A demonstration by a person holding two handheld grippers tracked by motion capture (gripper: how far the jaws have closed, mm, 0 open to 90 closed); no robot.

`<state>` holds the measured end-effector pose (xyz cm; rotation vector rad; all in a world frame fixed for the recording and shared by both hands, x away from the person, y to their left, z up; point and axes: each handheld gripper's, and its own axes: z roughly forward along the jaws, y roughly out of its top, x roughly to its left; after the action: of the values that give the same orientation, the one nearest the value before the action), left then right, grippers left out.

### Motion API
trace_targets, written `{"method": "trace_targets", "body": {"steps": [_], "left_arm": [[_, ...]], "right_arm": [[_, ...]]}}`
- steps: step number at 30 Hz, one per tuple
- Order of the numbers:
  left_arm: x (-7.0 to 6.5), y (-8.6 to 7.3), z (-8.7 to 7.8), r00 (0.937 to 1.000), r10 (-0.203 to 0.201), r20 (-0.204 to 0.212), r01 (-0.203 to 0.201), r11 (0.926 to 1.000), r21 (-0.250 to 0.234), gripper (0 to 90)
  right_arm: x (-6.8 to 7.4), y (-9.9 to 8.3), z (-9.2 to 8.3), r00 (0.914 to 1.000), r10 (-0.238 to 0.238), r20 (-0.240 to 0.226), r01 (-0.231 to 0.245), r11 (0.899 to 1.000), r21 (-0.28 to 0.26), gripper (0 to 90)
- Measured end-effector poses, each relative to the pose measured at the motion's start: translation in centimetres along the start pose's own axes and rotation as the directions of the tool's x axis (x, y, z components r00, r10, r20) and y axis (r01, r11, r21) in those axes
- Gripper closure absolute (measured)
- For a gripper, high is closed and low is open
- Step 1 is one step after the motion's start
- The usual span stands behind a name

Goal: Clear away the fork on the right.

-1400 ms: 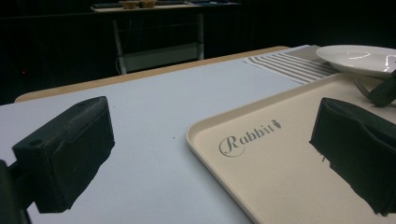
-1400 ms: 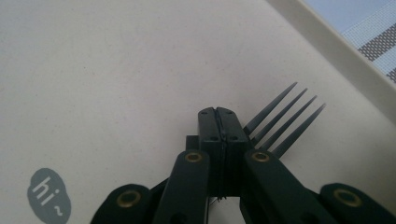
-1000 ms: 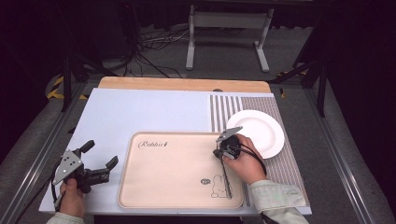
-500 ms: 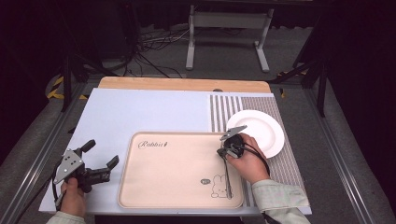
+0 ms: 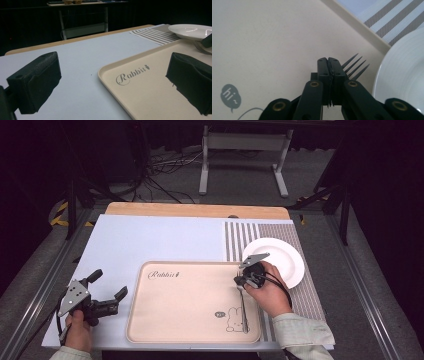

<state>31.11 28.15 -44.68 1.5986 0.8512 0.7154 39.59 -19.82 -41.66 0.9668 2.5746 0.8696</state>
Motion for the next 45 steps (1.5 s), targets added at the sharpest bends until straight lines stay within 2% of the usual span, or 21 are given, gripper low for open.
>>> {"method": "trace_targets", "body": {"steps": [3, 5, 6, 8, 9, 11, 15, 18, 19, 20, 21, 22, 23, 26, 29, 31, 32, 37, 38, 41, 45], "left_arm": [[0.0, 0.0, 0.0, 1.0000, 0.000, 0.000, 0.000, 1.0000, 0.000, 0.3], [0.0, 0.0, 0.0, 1.0000, 0.000, -0.001, 0.000, 1.0000, 0.000, 0.3], [0.0, 0.0, 0.0, 1.0000, -0.001, -0.001, 0.001, 1.0000, -0.002, 0.3], [0.0, 0.0, 0.0, 1.0000, 0.000, 0.000, 0.000, 1.0000, -0.003, 0.3], [0.0, 0.0, 0.1, 1.0000, 0.001, -0.001, -0.001, 1.0000, -0.003, 0.3], [0.0, 0.0, 0.1, 1.0000, -0.001, -0.001, 0.001, 1.0000, 0.000, 0.3], [-0.1, 0.0, 0.0, 1.0000, 0.000, -0.001, 0.000, 1.0000, -0.001, 0.3], [-0.1, 0.0, 0.0, 1.0000, 0.001, 0.000, -0.001, 1.0000, 0.000, 0.3], [-0.1, 0.0, 0.0, 1.0000, 0.001, 0.001, -0.001, 1.0000, 0.001, 0.3], [-0.1, 0.0, 0.0, 1.0000, 0.000, 0.000, 0.000, 1.0000, 0.001, 0.3], [-0.1, 0.0, 0.0, 1.0000, -0.001, -0.001, 0.001, 1.0000, 0.000, 0.3], [-0.1, 0.0, 0.0, 1.0000, -0.001, -0.001, 0.001, 1.0000, 0.000, 0.3], [-0.1, 0.0, 0.0, 1.0000, -0.002, -0.002, 0.002, 1.0000, -0.001, 0.3], [-0.1, 0.0, 0.0, 1.0000, -0.002, -0.001, 0.002, 1.0000, 0.001, 0.3], [-0.1, 0.0, 0.1, 1.0000, -0.001, -0.002, 0.001, 1.0000, 0.001, 0.3], [-0.1, -0.1, 0.1, 1.0000, 0.000, -0.002, 0.000, 1.0000, 0.001, 0.3], [-0.1, -0.1, 0.1, 1.0000, -0.001, -0.001, 0.001, 1.0000, 0.001, 0.3], [-0.1, -0.1, 0.0, 1.0000, -0.003, 0.000, 0.003, 1.0000, 0.004, 0.3], [-0.1, -0.1, 0.0, 1.0000, -0.003, 0.000, 0.003, 1.0000, 0.004, 0.3], [-0.1, -0.1, 0.0, 1.0000, -0.004, -0.002, 0.004, 1.0000, 0.004, 0.3], [-0.1, -0.1, -0.1, 1.0000, -0.002, 0.005, 0.002, 1.0000, -0.004, 0.3]], "right_arm": [[0.2, 0.5, -1.0, 0.9999, -0.015, 0.007, 0.015, 0.999, -0.040, 81.3], [0.3, 0.7, -1.6, 0.9993, -0.036, 0.010, 0.037, 0.996, -0.079, 67.6], [0.3, 0.7, -1.6, 0.9993, -0.036, 0.010, 0.037, 0.996, -0.079, 67.6], [0.4, 0.8, -2.2, 0.9984, -0.056, 0.009, 0.057, 0.989, -0.139, 38.4], [0.5, 0.9, -2.6, 0.9979, -0.065, 0.001, 0.064, 0.982, -0.180, 28.2], [0.6, 0.9, -3.1, 0.9946, -0.103, 0.012, 0.103, 0.970, -0.222, 16.7], [0.8, 0.9, -4.4, 0.9897, -0.140, 0.032, 0.143, 0.951, -0.273, 13.5], [0.6, 0.6, -5.4, 0.9909, -0.131, 0.032, 0.134, 0.941, -0.312, 13.3], [0.6, 0.6, -5.4, 0.9909, -0.131, 0.032, 0.134, 0.941, -0.312, 13.3], [0.5, 0.5, -5.6, 0.9910, -0.130, 0.033, 0.134, 0.937, -0.324, 12.9], [0.3, 0.1, -6.3, 0.9916, -0.125, 0.034, 0.129, 0.927, -0.353, 12.8], [0.3, 0.1, -6.3, 0.9916, -0.125, 0.034, 0.129, 0.927, -0.353, 12.8], [0.1, -0.3, -6.7, 0.9919, -0.120, 0.039, 0.126, 0.918, -0.375, 12.8], [-0.2, -0.7, -7.1, 0.9915, -0.122, 0.043, 0.130, 0.910, -0.393, 12.8], [-0.6, -1.6, -7.7, 0.9913, -0.120, 0.054, 0.131, 0.891, -0.434, 12.8], [-0.8, -2.3, -8.1, 0.9918, -0.115, 0.056, 0.128, 0.873, -0.471, 12.8], [-1.1, -3.1, -8.4, 0.9931, -0.105, 0.052, 0.117, 0.861, -0.496, 12.7], [-1.7, -5.1, -9.0, 0.9944, -0.086, 0.062, 0.106, 0.834, -0.542, 12.4], [-1.7, -5.1, -9.0, 0.9944, -0.086, 0.062, 0.106, 0.834, -0.542, 12.4], [-2.1, -6.3, -9.4, 0.9955, -0.071, 0.063, 0.094, 0.820, -0.565, 12.1], [-2.6, -7.9, -9.7, 0.9968, -0.047, 0.065, 0.076, 0.810, -0.581, 10.9]]}}
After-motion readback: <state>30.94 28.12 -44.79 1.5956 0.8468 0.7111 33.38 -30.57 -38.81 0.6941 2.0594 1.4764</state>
